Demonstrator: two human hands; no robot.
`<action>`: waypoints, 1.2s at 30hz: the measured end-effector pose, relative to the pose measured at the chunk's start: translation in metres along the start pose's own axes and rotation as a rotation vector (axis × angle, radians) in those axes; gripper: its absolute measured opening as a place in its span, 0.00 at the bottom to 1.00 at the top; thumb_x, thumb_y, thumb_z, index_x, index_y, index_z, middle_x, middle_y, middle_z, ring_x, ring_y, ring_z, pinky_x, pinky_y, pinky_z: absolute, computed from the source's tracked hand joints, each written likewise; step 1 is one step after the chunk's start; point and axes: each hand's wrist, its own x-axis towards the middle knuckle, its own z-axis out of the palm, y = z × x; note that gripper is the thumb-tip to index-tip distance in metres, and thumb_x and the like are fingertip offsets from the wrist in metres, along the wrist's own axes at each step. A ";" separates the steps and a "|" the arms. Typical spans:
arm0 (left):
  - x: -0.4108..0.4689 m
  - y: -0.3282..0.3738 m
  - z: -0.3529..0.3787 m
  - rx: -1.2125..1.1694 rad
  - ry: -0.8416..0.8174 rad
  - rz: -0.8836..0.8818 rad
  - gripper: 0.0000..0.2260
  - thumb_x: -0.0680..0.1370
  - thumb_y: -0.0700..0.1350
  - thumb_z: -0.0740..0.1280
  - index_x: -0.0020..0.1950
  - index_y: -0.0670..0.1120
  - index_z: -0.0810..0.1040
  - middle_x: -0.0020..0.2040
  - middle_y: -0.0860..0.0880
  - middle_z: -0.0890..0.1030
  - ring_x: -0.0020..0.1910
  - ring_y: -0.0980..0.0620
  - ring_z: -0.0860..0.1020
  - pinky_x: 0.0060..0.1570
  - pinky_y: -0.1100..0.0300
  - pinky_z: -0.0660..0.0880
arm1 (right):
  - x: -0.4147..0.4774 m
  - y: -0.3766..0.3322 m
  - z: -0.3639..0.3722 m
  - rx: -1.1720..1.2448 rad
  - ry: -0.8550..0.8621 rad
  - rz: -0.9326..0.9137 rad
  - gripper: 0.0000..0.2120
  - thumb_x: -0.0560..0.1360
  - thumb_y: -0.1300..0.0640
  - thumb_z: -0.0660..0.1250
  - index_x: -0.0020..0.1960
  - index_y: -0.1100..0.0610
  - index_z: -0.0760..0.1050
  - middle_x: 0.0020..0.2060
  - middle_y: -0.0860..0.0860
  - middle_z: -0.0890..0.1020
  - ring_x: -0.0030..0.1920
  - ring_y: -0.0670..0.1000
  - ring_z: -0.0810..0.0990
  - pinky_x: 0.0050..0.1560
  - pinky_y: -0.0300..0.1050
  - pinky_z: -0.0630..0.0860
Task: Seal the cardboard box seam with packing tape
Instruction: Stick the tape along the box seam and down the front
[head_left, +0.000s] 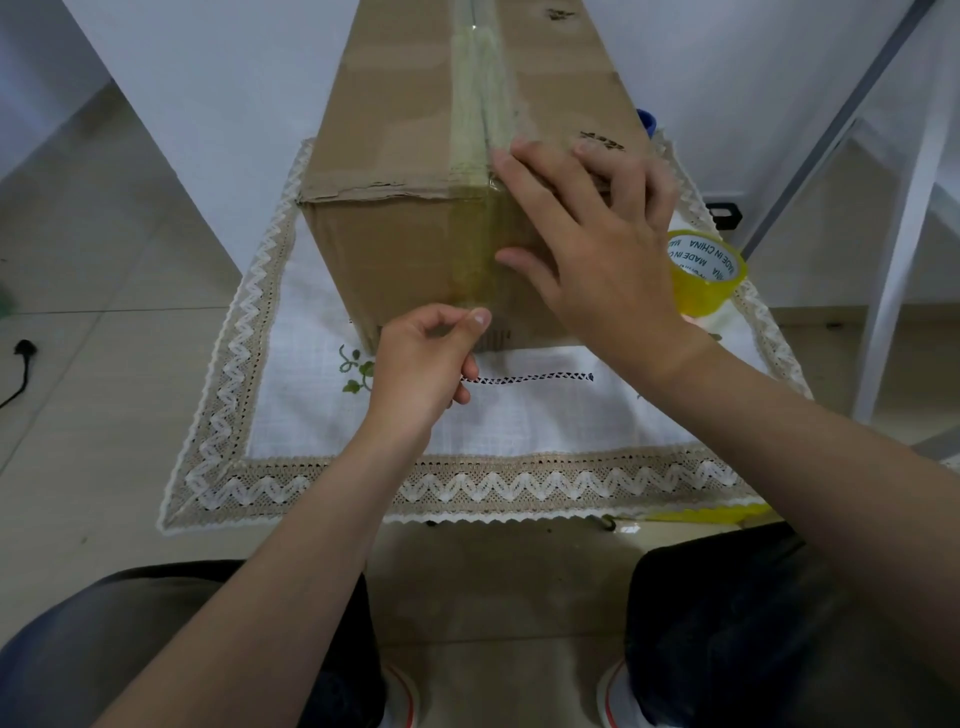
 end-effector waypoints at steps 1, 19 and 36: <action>0.000 0.000 0.000 0.000 0.003 -0.001 0.06 0.81 0.51 0.71 0.45 0.52 0.83 0.22 0.54 0.76 0.18 0.56 0.71 0.24 0.64 0.68 | 0.000 0.000 -0.001 -0.008 -0.005 -0.006 0.31 0.81 0.35 0.63 0.80 0.45 0.65 0.76 0.43 0.72 0.70 0.59 0.73 0.69 0.60 0.65; -0.002 -0.004 0.010 -0.026 0.095 0.081 0.06 0.81 0.49 0.72 0.45 0.52 0.83 0.23 0.53 0.77 0.19 0.56 0.71 0.22 0.64 0.70 | -0.013 0.003 0.010 -0.093 0.040 -0.050 0.44 0.74 0.23 0.62 0.81 0.50 0.64 0.77 0.52 0.71 0.74 0.62 0.70 0.74 0.68 0.64; -0.002 -0.004 0.012 -0.043 0.115 0.076 0.05 0.81 0.49 0.72 0.45 0.52 0.84 0.23 0.53 0.77 0.19 0.56 0.71 0.22 0.64 0.70 | -0.009 -0.003 0.002 -0.004 0.000 0.018 0.47 0.66 0.26 0.71 0.78 0.48 0.67 0.75 0.53 0.73 0.74 0.60 0.69 0.75 0.66 0.62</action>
